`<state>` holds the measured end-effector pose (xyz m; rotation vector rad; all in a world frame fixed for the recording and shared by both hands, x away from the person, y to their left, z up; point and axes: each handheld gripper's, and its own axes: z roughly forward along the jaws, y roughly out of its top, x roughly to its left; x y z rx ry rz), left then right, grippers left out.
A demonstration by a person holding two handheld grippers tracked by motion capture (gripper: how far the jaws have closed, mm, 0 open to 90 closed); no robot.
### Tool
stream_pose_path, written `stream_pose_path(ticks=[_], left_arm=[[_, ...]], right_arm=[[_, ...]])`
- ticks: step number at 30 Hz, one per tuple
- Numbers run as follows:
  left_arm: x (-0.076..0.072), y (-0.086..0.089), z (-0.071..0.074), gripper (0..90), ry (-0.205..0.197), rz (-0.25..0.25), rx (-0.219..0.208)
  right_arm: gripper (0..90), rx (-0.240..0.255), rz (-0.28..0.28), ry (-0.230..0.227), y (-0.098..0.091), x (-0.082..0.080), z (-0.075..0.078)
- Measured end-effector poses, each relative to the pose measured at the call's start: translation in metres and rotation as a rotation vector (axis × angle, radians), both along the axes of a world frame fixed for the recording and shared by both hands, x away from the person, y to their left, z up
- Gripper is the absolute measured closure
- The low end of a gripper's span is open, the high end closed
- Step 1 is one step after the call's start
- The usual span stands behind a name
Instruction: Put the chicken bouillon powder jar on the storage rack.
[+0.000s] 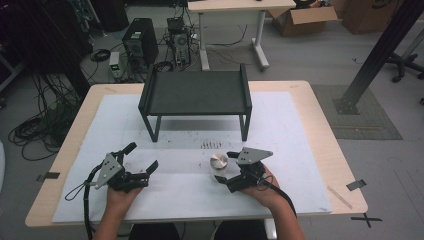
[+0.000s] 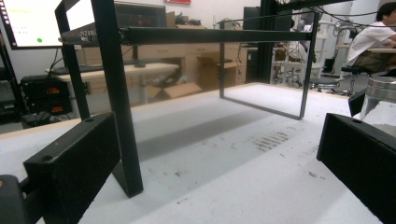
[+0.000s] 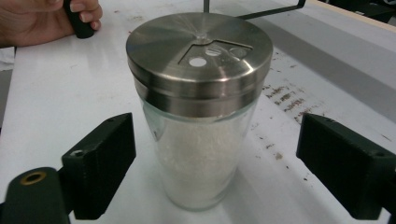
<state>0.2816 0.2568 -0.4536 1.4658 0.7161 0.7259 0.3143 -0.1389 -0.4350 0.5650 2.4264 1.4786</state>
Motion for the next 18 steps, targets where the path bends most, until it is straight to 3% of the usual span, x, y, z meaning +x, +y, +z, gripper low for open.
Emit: stream_pose_path(ticks=[10,18], left_arm=[[-0.0002,0.0002,0.0000,0.2,-0.002,0.000,0.001],[-0.0001,0.0002,0.0000,0.2,-0.001,0.000,-0.001]], right_arm=[[23.8,0.011,0.044,0.010,0.0061,0.0010,-0.0015],[29.1,0.017,0.044,0.014,0.0074,0.0034,-0.0029]])
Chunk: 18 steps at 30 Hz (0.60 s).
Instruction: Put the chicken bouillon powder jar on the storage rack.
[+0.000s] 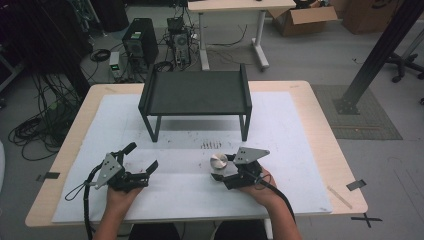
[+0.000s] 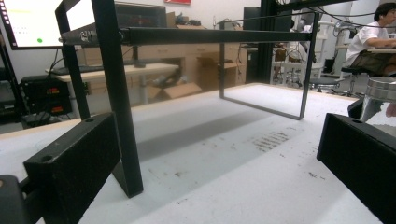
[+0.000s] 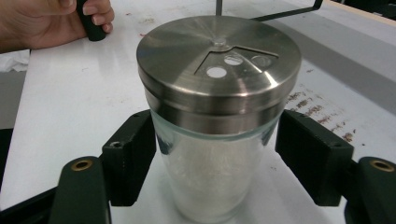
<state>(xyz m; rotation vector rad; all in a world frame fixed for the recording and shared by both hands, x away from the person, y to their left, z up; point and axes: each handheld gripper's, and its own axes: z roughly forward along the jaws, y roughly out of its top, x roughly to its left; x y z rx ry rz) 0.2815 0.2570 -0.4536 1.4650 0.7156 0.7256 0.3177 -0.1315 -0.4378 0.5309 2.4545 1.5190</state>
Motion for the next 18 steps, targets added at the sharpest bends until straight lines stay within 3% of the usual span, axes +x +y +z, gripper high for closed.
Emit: stream_pose_path(ticks=[18], left_arm=[[0.0003,-0.0001,0.0000,0.2,0.002,0.000,-0.001]], right_arm=[[42.4,0.018,0.019,-0.019,0.0014,-0.0009,-0.0010]])
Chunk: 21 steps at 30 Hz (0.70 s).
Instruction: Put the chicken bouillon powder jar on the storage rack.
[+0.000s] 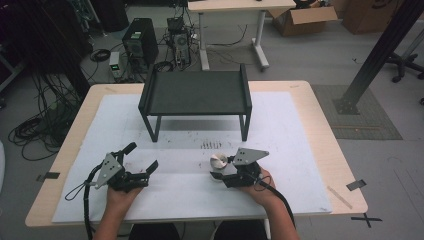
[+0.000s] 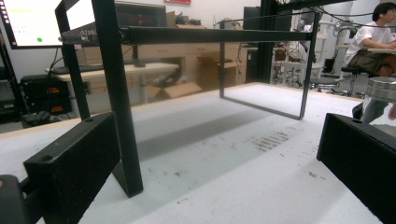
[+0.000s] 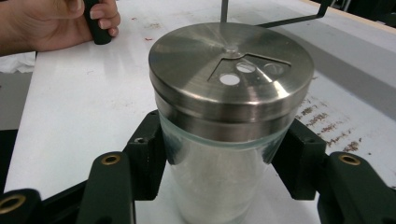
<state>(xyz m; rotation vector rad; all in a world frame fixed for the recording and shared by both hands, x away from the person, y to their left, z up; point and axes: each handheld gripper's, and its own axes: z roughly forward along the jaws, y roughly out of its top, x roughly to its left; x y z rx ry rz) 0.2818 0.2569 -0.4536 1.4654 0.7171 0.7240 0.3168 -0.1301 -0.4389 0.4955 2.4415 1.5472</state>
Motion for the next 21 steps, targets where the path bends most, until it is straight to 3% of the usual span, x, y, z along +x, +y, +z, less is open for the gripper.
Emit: stream_pose_path(ticks=[13,17,21], left_arm=[[0.000,0.000,0.000,0.3,0.001,-0.001,-0.001],[0.000,0.000,0.000,0.3,0.001,0.000,-0.002],[0.000,0.000,0.000,0.3,0.002,-0.001,-0.001]], right_arm=[[42.7,0.005,-0.002,0.002,-0.001,0.000,0.000],[42.7,0.015,0.001,0.000,-0.002,-0.001,0.006],[42.8,0.019,0.005,-0.010,-0.001,0.000,0.024]])
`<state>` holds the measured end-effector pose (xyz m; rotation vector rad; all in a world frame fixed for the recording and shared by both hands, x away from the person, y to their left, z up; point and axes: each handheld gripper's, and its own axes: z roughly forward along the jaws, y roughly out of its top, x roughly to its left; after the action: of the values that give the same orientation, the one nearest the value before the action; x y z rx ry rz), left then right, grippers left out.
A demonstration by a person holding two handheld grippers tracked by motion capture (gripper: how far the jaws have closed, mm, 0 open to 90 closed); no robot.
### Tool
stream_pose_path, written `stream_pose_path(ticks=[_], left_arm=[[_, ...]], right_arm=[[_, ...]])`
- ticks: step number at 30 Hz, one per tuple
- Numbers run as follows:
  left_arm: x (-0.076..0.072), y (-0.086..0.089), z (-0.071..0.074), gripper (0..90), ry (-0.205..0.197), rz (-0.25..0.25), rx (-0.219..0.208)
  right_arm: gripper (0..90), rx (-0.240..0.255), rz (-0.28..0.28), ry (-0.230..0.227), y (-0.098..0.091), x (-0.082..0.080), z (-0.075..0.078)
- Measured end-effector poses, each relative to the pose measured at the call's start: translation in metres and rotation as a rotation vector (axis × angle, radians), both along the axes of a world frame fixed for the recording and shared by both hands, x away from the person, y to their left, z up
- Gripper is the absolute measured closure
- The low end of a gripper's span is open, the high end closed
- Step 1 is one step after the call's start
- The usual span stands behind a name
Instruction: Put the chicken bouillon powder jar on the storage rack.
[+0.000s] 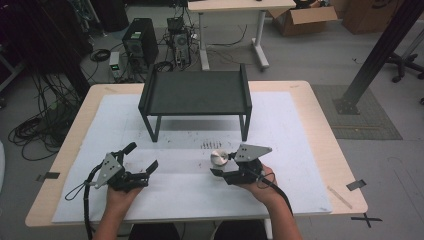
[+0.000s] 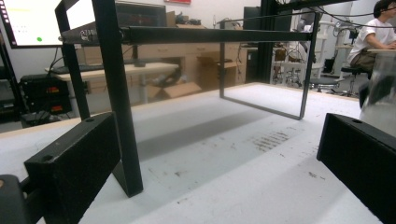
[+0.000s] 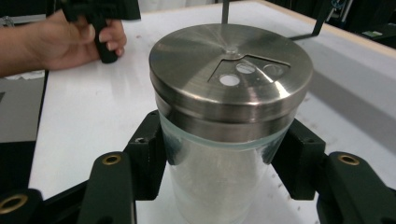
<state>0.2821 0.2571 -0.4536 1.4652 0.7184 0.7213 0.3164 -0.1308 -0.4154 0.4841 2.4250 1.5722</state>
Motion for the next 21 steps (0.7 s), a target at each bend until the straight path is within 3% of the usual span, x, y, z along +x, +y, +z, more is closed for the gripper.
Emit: stream_pose_path(ticks=[10,21], left_arm=[[0.000,0.000,0.000,0.3,0.000,0.000,0.000],[0.000,0.000,0.000,0.4,0.001,0.000,0.000]], right_arm=[[42.7,0.016,-0.026,0.005,0.006,0.011,0.032],[42.6,0.025,-0.057,-0.008,0.016,0.030,0.077]])
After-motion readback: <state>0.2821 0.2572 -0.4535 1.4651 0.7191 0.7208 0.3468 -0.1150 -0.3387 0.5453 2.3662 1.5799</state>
